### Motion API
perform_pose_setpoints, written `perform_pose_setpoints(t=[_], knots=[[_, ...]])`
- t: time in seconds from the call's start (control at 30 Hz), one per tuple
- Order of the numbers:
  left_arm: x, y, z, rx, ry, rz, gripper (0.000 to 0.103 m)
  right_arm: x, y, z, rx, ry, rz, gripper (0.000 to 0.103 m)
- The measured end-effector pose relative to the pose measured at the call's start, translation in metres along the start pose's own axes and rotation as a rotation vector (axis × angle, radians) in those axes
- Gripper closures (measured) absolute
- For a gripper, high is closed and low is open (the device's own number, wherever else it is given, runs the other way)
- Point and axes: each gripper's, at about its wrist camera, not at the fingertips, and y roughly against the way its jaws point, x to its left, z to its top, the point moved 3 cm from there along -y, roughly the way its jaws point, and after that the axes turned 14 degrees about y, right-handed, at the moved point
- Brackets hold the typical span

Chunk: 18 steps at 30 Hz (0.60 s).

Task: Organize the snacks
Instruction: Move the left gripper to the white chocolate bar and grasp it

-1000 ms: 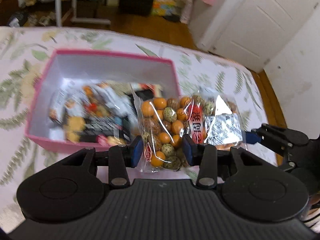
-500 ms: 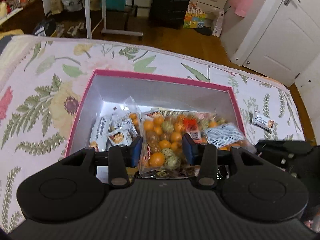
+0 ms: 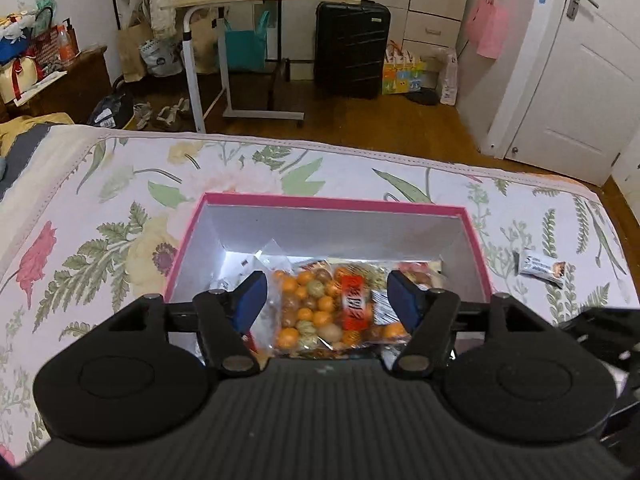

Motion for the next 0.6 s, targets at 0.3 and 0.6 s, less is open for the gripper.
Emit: perform_pose_setpoints(t=[0.3, 0.6], knots=[[-0.054, 0.011, -0.015, 0.053, -0.053, -0.145, 0.039, -0.056, 0.069, -0.039, -0.072, -0.081, -0.195, 0.033], [-0.145, -0.001, -0.03, 0.082, -0.21, -0.262, 0.041, -0.096, 0.103, -0.09, -0.151, -0.053, -0.389, 0.024]])
